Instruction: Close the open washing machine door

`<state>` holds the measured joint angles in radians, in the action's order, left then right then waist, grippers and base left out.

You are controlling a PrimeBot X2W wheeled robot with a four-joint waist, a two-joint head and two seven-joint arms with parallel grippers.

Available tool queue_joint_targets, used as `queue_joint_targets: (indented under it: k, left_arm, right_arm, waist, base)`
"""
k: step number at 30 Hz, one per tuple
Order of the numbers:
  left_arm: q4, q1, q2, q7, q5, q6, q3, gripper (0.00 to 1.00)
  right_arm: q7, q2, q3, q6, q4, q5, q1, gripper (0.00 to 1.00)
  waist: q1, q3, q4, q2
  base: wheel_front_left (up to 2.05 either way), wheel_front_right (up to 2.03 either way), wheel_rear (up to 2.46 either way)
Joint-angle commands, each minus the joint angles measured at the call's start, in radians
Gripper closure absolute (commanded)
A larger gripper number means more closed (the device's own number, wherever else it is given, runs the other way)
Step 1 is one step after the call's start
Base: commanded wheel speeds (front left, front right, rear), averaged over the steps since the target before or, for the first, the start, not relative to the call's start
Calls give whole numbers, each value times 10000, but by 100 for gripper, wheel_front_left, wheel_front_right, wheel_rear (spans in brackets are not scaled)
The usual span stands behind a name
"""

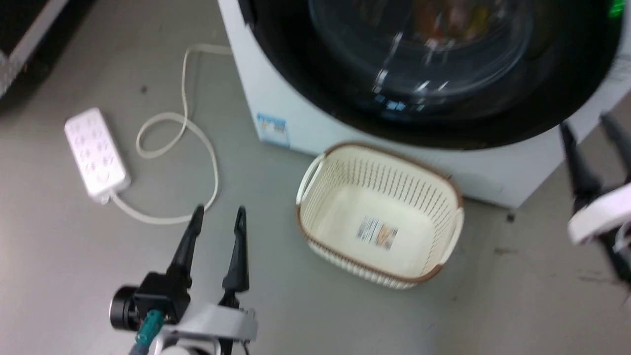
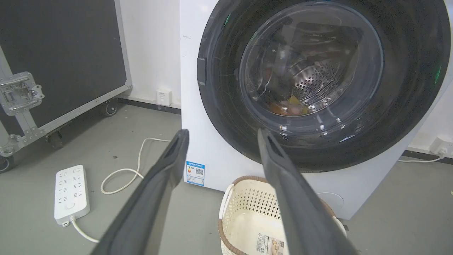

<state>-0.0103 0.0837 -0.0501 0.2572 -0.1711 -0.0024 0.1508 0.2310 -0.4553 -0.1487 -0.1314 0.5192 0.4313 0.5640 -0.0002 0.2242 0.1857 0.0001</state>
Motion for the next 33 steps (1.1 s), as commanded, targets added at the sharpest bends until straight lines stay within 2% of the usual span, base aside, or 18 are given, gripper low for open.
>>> queue_joint_targets:
  k: [1, 3, 8, 16, 21, 30, 31, 33]
  left_arm:
    - [131, -240, -2, 45, -42, -37, -65, 0]
    - [455, -484, -21, 45, 79, -152, -68, 0]
    - [760, -1057, -18, 45, 26, -256, -369, 0]
    - [1081, -1329, -10, 45, -39, -424, -396, 0]
    - [1412, -1371, -7, 45, -152, -502, -333, 0]
    - [1829, -1129, -5, 45, -143, -696, -420, 0]
    - [1817, -1222, 6, -1, -159, -667, -390, 100]
    - [1812, -1224, 8, -19, -155, -684, -379, 100]
  right_arm:
    - [127, 269, 145, 7, -219, -78, -515, 0]
    - [208, 616, 191, 7, -590, -473, -1309, 0]
    - [291, 1829, 1029, 7, -1784, -1449, -3069, 0]
    - [305, 3572, 2484, 7, -4601, -3052, -5616, 0]
    - [306, 3987, 2589, 7, -5609, -3552, -6746, 0]
    - [307, 4047, 2365, 7, -5549, -3299, -7264, 0]
    - [266, 4002, 2377, 0, -5563, -3325, -7138, 100]
    - [259, 4002, 2382, 0, -5556, -3330, -7133, 100]
  waist:
    - [2, -936, -567, -1]
    - [2, -1395, -790, -1]
    - [2, -2287, -1354, -1]
    - [2, -2595, -1782, -1]
    - [2, -2668, -1887, -1]
    - [2, -2624, -2048, -1]
    - [2, -2624, -2050, -1]
    - [2, -2622, -2051, -1]
  base:
    - [0, 0, 0]
    - [0, 0, 0]
    - [0, 0, 0]
    - [0, 0, 0]
    - [0, 0, 0]
    - [0, 0, 0]
    - [0, 0, 0]
    - [0, 0, 0]
